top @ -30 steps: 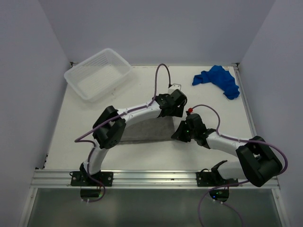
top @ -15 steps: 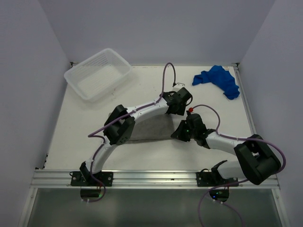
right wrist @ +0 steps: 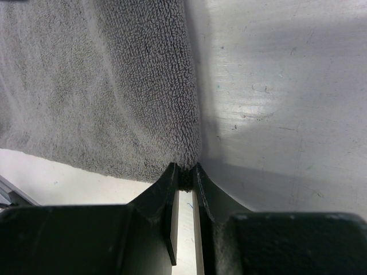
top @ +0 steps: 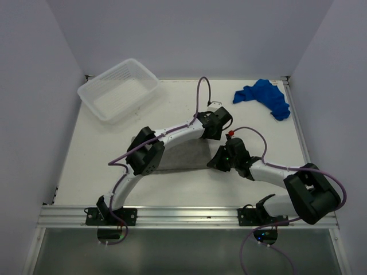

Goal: Roll the towels
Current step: Roll the towel

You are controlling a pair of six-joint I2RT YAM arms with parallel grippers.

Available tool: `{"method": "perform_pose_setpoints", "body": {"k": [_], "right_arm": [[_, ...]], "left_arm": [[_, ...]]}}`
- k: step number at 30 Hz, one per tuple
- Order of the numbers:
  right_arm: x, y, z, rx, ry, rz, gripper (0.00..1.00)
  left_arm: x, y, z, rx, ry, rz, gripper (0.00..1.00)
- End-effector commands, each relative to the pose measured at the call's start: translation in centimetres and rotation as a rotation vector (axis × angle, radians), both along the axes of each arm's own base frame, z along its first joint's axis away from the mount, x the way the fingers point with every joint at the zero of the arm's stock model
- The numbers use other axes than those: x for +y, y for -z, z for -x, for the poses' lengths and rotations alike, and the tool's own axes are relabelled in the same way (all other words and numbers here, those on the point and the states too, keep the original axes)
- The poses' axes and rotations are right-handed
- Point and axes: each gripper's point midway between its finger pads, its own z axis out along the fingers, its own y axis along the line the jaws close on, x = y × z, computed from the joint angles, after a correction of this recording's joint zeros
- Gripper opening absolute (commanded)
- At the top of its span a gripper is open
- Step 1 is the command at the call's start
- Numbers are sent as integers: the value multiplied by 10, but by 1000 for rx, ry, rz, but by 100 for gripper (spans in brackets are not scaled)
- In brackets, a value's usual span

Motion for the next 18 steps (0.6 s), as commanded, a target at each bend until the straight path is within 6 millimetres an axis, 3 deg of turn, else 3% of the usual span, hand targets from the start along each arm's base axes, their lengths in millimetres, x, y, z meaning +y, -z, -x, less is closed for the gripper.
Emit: {"method": "perform_pose_setpoints", "body": {"k": [1, 10, 18], "right_arm": [[-11, 12, 7, 18, 8, 59, 10], [-14, 13, 10, 20, -2, 73, 6], [-21, 17, 16, -4, -42, 113, 5]], "left_arm": [[2, 10, 0, 15, -29, 0, 74], [9, 46, 9, 69, -41, -27, 64], [7, 46, 3, 70, -48, -11, 59]]}}
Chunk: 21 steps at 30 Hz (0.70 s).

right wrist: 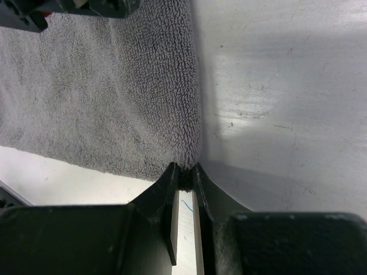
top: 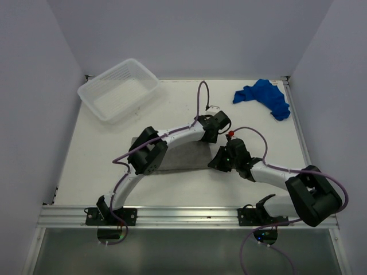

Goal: Roll the towels
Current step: Roll the towel

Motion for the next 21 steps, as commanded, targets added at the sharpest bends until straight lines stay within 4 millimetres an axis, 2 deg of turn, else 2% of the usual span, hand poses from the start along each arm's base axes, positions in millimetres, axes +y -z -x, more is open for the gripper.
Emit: {"method": "perform_pose_setpoints", "body": {"k": [1, 15, 21], "right_arm": [[-19, 18, 14, 15, -20, 101, 5], [-32, 15, 11, -47, -41, 184, 4], [-29, 14, 12, -46, -53, 170, 6]], "left_arm": [[0, 14, -3, 28, -31, 23, 56], [-8, 0, -17, 21, -34, 105, 53], [-9, -20, -23, 2, -47, 134, 63]]}}
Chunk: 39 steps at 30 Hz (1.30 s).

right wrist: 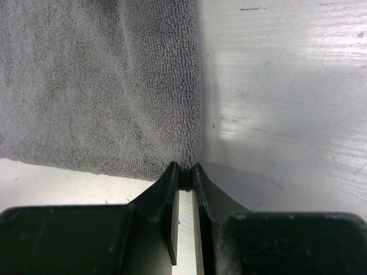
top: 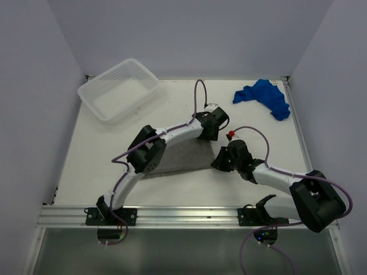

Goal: Roll the towels
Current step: Roll the towel

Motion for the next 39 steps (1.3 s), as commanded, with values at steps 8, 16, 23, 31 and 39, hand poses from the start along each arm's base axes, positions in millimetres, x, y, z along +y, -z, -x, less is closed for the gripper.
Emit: {"method": "perform_pose_setpoints", "body": {"k": [8, 16, 23, 31, 39], "right_arm": [[-12, 18, 11, 53, 5, 67, 7], [-10, 21, 10, 58, 6, 65, 7], [-13, 25, 15, 67, 10, 68, 7], [-17, 17, 13, 51, 20, 84, 6], [-26, 12, 10, 24, 19, 151, 5]], "left_arm": [[-14, -56, -23, -82, -59, 149, 68], [-21, -65, -25, -104, -66, 146, 66], [-22, -62, -22, -124, -76, 133, 61], [-14, -33, -19, -98, -77, 70, 47], [-7, -12, -27, -68, -99, 49, 28]]}}
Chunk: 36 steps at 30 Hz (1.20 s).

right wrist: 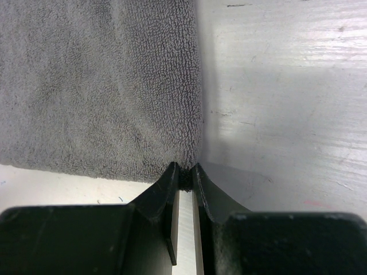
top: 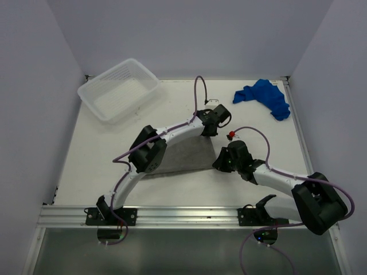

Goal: Roll the towels
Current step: Roll the towel

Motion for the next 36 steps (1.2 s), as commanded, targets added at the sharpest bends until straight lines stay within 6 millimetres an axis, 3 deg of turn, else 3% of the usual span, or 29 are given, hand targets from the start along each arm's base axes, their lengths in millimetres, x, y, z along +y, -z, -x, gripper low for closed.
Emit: {"method": "perform_pose_setpoints", "body": {"k": [1, 4, 7, 13, 16, 20, 25, 31, 36], "right_arm": [[-22, 12, 10, 27, 8, 135, 5], [-24, 10, 10, 18, 10, 141, 5], [-23, 10, 9, 19, 11, 145, 5], [-22, 12, 10, 23, 6, 149, 5], [-20, 13, 9, 25, -2, 153, 5], [-19, 12, 7, 21, 1, 145, 5], [-19, 13, 7, 29, 7, 148, 5], [-20, 15, 7, 33, 13, 154, 5], [-20, 16, 6, 34, 18, 155, 4]], "left_arm": [[7, 8, -12, -8, -43, -3, 28], [9, 12, -13, -2, -45, -8, 30], [8, 15, -13, 5, -40, -6, 38], [12, 19, -11, 11, -39, -21, 39], [12, 3, -16, -20, -48, -3, 42], [14, -43, -28, -117, -69, 22, 52], [10, -70, -28, -141, -80, 85, 57], [-2, -76, -9, -122, -52, 144, 58], [-14, -56, -1, -80, -31, 150, 59]]}}
